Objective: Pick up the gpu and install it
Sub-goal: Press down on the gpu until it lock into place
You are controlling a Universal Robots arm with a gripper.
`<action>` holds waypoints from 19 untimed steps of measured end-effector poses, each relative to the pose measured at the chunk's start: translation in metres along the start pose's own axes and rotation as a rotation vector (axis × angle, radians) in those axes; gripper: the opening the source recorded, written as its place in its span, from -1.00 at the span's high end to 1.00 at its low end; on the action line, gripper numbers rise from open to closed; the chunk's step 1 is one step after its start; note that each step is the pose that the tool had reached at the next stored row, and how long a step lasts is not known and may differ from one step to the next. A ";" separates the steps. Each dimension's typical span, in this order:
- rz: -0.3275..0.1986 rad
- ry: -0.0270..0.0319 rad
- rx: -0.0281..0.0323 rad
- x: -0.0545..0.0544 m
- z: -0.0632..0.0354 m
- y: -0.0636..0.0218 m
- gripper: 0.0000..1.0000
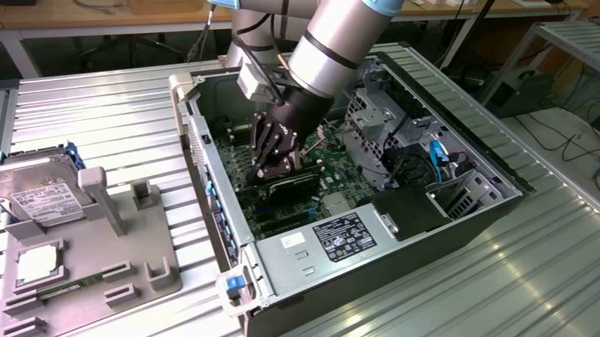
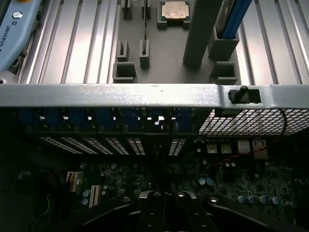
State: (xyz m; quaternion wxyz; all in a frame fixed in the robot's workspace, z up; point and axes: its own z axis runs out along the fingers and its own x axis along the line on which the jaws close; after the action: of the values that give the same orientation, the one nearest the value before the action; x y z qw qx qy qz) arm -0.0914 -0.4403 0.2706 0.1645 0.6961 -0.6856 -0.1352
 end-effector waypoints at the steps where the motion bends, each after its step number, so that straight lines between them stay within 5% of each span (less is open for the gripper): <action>1: 0.000 0.0000 0.0101 0.000 0.0002 0.0000 0.79; 10: 0.004 0.0008 0.1106 0.000 0.0015 0.0000 0.79; 12: 0.005 0.0013 0.1291 0.000 0.0016 0.0001 0.79; 15: 0.006 0.0017 0.1428 0.000 0.0014 0.0002 0.79; 19: 0.007 0.0026 0.1463 -0.001 -0.0042 0.0027 0.79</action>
State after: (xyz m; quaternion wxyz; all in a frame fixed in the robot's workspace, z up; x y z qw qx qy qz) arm -0.0921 -0.4396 0.2755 0.1145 0.7042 -0.6957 -0.0833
